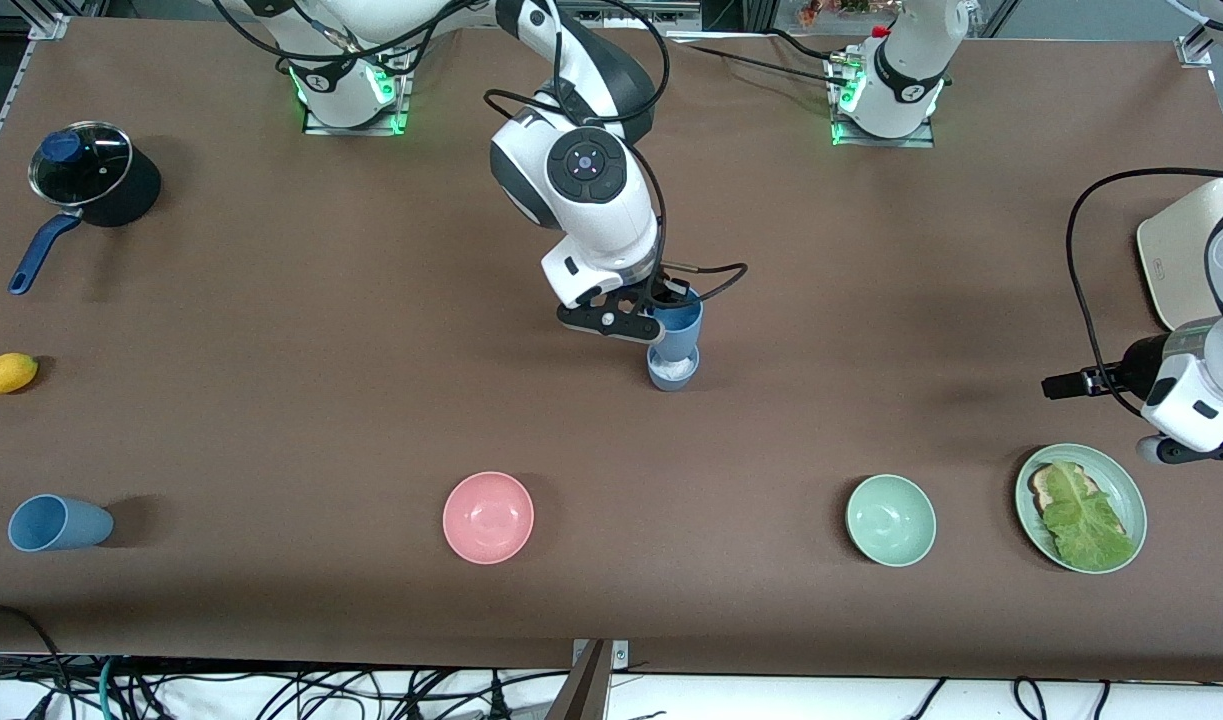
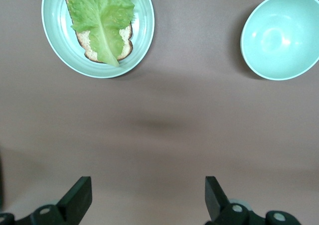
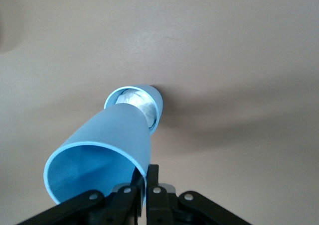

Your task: Stack blue cups with both arms

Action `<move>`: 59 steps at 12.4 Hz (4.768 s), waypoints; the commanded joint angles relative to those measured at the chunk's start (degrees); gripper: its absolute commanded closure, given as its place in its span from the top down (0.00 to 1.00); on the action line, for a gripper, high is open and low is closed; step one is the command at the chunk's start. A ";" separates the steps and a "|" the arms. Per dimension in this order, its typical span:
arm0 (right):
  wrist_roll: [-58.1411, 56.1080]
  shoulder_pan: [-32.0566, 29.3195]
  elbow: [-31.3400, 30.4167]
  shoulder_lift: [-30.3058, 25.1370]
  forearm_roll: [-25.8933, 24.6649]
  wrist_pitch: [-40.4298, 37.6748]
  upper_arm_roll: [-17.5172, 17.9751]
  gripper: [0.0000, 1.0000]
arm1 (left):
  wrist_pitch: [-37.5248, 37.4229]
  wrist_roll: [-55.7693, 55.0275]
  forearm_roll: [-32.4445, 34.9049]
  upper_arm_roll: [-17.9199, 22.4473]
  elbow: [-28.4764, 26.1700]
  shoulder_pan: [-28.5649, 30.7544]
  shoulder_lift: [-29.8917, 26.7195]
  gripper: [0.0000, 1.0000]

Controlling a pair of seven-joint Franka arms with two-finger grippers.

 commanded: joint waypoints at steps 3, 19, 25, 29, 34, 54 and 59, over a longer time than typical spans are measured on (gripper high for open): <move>0.99 0.67 2.61 3.56 -2.49 1.29 -0.26 0.00 | 5.69 -4.21 1.32 11.15 -8.62 -12.70 -10.05 1.00; -12.94 -9.15 2.61 -2.40 -2.41 -9.49 -0.61 0.99 | -5.96 4.23 -12.04 15.66 -12.26 -13.25 -19.22 1.00; -32.62 -20.84 1.99 -10.92 -2.41 -21.72 -5.26 1.00 | -2.47 0.80 -6.68 17.44 -13.06 -16.69 -21.16 1.00; -41.51 -28.58 -14.92 -25.83 1.36 -21.13 -7.29 1.00 | -1.92 2.46 -6.06 17.70 -13.85 -18.19 -22.22 1.00; -45.58 -32.20 -26.14 -36.86 2.16 -19.54 -8.69 1.00 | 1.32 5.19 -5.71 17.61 -14.03 -18.81 -21.96 1.00; -60.27 -32.29 -22.97 -37.13 -5.48 -29.12 -10.98 1.00 | 0.89 5.02 -5.54 17.52 -13.33 -18.37 -20.11 1.00; -60.09 -31.85 -22.97 -37.04 -5.04 -28.33 -10.72 1.00 | 0.80 5.02 -5.62 17.44 -13.24 -18.37 -20.11 1.00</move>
